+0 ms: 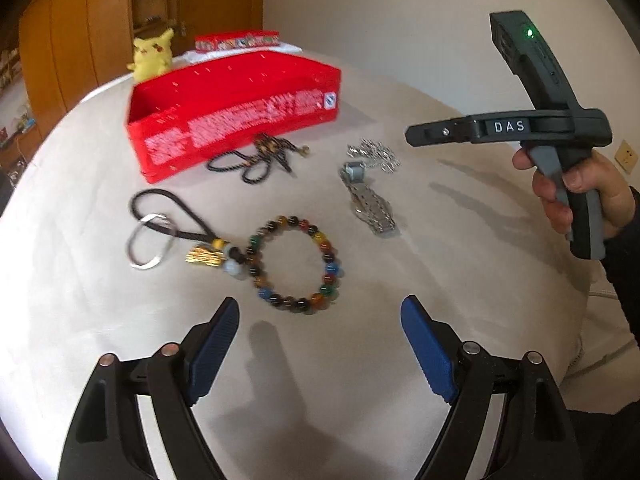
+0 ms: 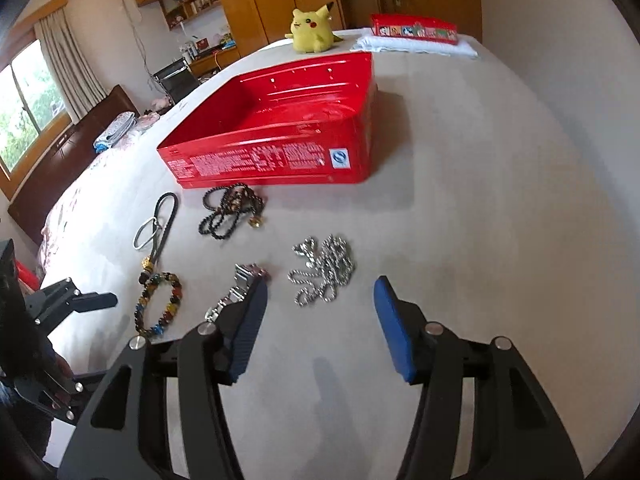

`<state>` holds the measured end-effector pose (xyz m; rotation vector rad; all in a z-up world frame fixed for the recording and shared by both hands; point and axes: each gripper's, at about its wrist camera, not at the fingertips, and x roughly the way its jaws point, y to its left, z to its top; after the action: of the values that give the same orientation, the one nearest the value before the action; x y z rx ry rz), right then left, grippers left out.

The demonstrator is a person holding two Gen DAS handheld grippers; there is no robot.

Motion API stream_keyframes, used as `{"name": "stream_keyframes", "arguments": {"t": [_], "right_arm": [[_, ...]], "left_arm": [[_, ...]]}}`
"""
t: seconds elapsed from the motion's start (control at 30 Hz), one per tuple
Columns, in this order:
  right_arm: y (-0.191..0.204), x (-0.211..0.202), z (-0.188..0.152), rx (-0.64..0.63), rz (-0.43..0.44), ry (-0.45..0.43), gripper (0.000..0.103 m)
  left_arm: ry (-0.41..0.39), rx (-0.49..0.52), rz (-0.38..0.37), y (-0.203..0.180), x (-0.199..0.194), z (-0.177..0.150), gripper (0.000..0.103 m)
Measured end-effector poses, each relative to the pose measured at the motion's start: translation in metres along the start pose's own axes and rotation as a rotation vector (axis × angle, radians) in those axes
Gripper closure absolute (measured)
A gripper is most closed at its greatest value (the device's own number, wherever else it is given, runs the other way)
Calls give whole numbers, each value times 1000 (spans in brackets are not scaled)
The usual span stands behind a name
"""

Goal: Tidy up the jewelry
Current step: 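Grasp the multicolour bead bracelet with the left tool while the right tool grasps the silver chain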

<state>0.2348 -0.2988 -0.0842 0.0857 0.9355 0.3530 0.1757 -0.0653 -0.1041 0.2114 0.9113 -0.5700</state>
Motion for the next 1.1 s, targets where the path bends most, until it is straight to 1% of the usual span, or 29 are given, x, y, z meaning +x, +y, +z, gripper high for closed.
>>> {"name": "stream_keyframes", "arguments": {"t": [0.1,0.27,0.33,0.37,0.43,0.47,0.5,0.53,0.57,0.6,0.63,0.67,0.7,0.8,0.83,0.87,1.1], "right_arm": [[-3,3,-2,-1,3,5,48],[-6,11,-2,-14,-3,16,48],[-8,17,-1,-21,-7,25,48],[-9,18,0,-23,-9,27,48],[-12,22,0,-20,-6,33,48],[-13,24,1,-19,-5,35,48],[-14,25,1,-19,-4,37,48],[-14,27,1,-19,-3,40,48],[-14,28,0,-21,-3,42,48],[-13,30,0,-28,-5,45,48],[-12,31,0,-33,-7,45,48],[-10,31,0,-40,-11,44,48],[-9,32,0,-49,-14,44,48],[-7,32,1,-60,-18,42,48],[-7,33,1,-64,-19,42,48],[-6,33,2,-69,-21,42,48],[4,44,8,-119,-41,46,48]], "left_arm": [[27,-1,6,-3,13,3,21],[27,1,34,-8,22,7,21],[25,-3,39,-8,24,9,23],[24,-6,42,-8,25,10,26],[18,-12,55,-7,26,13,40],[15,-16,58,-6,27,14,45],[10,-21,58,-5,27,16,57],[8,-25,53,-3,28,17,66],[5,-29,50,-2,29,18,71],[2,-36,45,0,29,19,79],[-1,-43,40,2,29,19,84],[-3,-50,35,3,28,19,86],[-8,-62,22,6,27,19,88],[-17,-86,8,10,25,17,88],[-19,-88,9,10,24,17,94],[-25,-87,12,10,22,17,96],[-27,-93,14,12,20,18,96]]}}
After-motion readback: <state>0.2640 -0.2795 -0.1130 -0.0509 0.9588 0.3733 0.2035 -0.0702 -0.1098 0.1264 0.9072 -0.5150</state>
